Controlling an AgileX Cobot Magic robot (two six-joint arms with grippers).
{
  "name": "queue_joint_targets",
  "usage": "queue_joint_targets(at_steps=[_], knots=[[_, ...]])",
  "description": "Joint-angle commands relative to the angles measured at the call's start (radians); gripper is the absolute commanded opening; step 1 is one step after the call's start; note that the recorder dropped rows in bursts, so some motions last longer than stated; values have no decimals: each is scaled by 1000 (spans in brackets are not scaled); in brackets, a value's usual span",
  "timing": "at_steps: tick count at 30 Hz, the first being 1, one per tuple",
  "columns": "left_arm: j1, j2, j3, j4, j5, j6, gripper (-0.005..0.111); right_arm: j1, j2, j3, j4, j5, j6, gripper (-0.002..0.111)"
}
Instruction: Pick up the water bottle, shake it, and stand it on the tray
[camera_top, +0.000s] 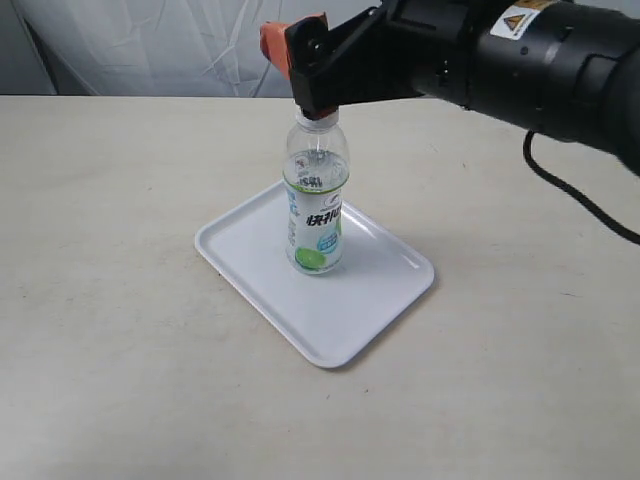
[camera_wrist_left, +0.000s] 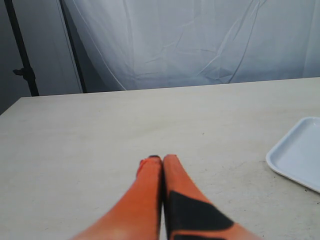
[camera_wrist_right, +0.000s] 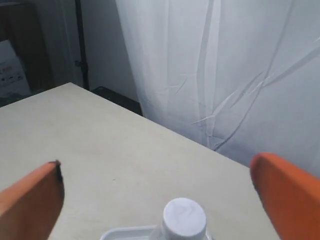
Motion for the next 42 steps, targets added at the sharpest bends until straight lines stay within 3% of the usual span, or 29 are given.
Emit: queue_joint_targets(at_steps=[1, 4, 5, 13, 24, 28, 31, 39, 42], knots=[[-6, -4, 4, 0, -9, -2, 0, 3, -112, -7, 2, 137, -6, 64], [-6, -4, 4, 0, -9, -2, 0, 1, -193, -7, -22, 226, -8, 6], [-6, -4, 4, 0, -9, -2, 0, 1, -220, -7, -32, 245, -6, 1], [-6, -4, 4, 0, -9, -2, 0, 1, -367, -7, -51, 403, -4, 3], [-6, -4, 4, 0, -9, -2, 0, 1, -385, -7, -29, 406, -5, 3], [-6, -4, 4, 0, -9, -2, 0, -16, -398, -1, -100, 406, -6, 3], [-6, -4, 4, 0, -9, -2, 0, -137, -451, 33, -62, 455, 8, 3], [-6, -4, 4, 0, -9, -2, 0, -715, -768, 329, 111, 483, 48, 3], [-6, -4, 4, 0, -9, -2, 0, -830, -884, 443, 83, 472, 48, 3]])
